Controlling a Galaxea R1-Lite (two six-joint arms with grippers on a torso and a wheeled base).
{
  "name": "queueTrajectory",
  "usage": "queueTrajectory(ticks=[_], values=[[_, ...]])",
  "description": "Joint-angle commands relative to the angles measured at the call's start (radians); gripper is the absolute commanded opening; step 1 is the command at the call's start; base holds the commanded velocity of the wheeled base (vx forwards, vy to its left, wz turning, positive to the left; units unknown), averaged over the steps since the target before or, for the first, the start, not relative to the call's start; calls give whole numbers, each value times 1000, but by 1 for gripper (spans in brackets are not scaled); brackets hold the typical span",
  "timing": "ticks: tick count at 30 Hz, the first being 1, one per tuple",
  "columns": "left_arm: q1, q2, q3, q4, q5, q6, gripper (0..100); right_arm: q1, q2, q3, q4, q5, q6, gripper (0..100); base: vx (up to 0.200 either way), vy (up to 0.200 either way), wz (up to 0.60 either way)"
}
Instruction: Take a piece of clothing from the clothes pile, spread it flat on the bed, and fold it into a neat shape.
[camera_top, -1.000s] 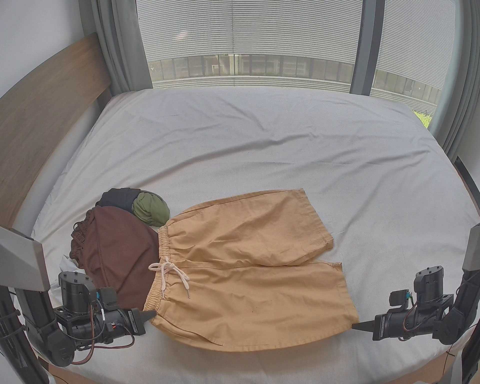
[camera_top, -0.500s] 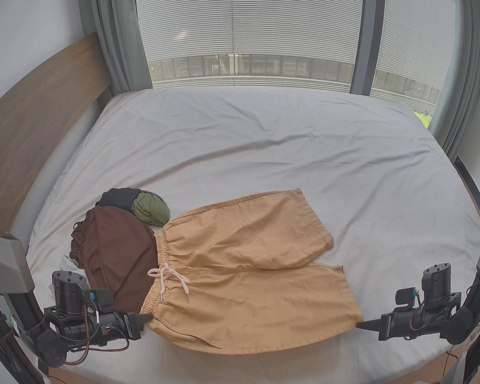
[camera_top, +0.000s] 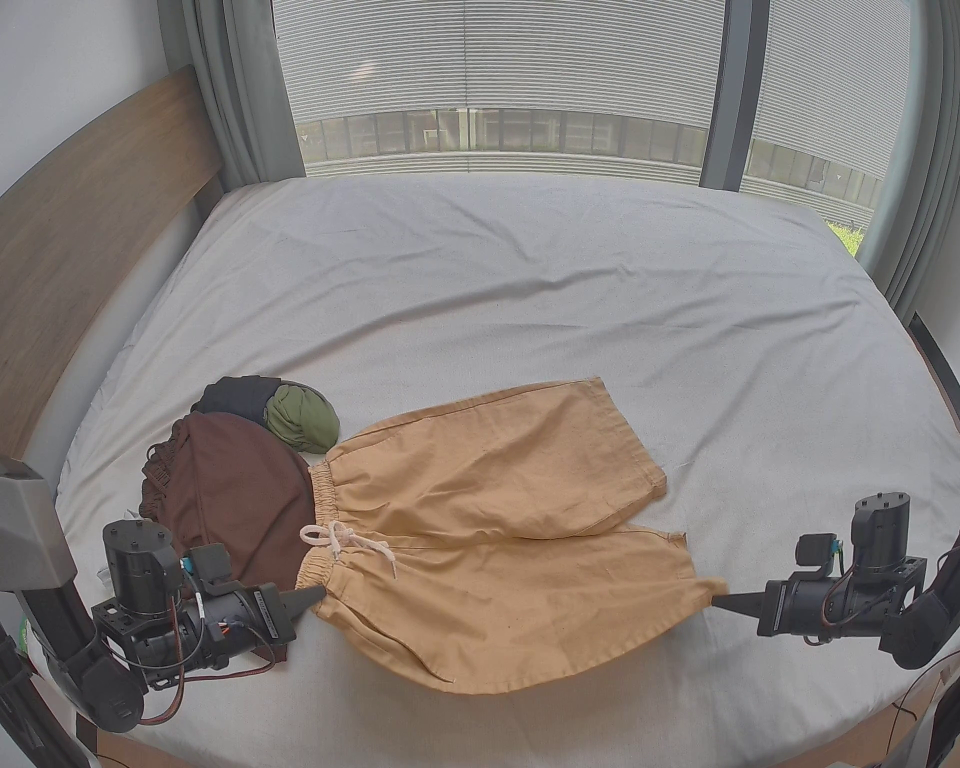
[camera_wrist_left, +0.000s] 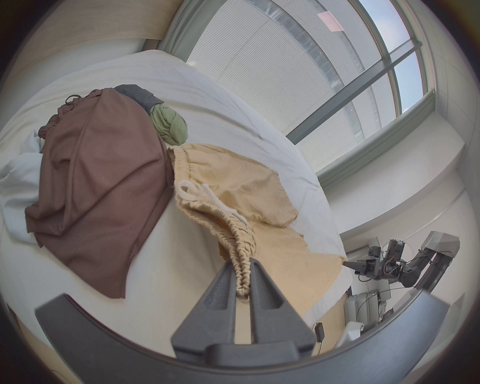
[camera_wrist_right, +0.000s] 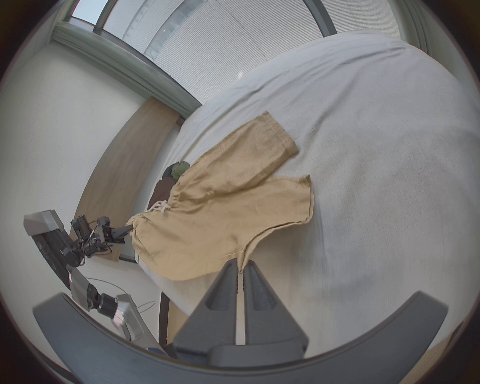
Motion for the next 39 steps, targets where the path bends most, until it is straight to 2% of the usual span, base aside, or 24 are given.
queueTrajectory(ticks=[1, 7, 14, 39], values=[[-9, 21, -49, -8, 7, -16, 0, -2, -23, -55, 4, 1, 18, 0, 0, 0, 0], [-6, 53, -59, -45, 16, -25, 0, 0, -21, -91, 4, 1, 23, 0, 0, 0, 0], [-6, 127, -62, -175, 64, -76, 0, -2, -23, -156, 6, 1, 57, 0, 0, 0, 0], [9, 118, -151, -175, 133, -140, 0, -17, -40, -417, 225, 1, 81, 0, 0, 0, 0]])
